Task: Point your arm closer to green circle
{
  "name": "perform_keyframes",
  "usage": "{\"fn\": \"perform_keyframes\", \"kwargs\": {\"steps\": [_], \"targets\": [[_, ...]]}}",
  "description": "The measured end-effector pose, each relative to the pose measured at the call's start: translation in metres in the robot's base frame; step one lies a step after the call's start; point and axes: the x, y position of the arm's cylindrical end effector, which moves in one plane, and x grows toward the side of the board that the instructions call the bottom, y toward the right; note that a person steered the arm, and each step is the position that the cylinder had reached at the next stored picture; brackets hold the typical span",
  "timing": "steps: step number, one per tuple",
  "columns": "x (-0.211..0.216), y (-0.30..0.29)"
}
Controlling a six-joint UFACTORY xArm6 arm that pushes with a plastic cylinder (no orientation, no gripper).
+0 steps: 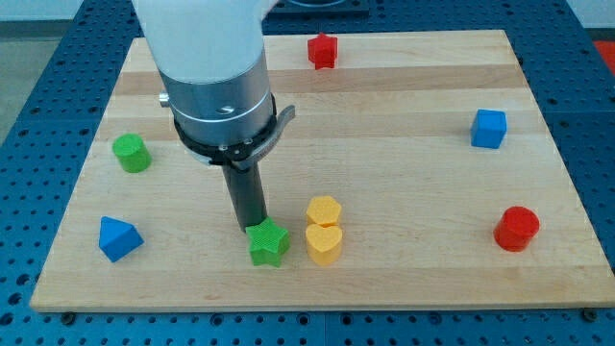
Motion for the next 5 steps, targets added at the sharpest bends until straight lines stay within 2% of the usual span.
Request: {"fn": "perform_keyframes", "kwargs": {"steps": [1,2,5], "targets": [[-0.004,0.001],[-0.016,-0.024],[-0.038,-0.143]]}}
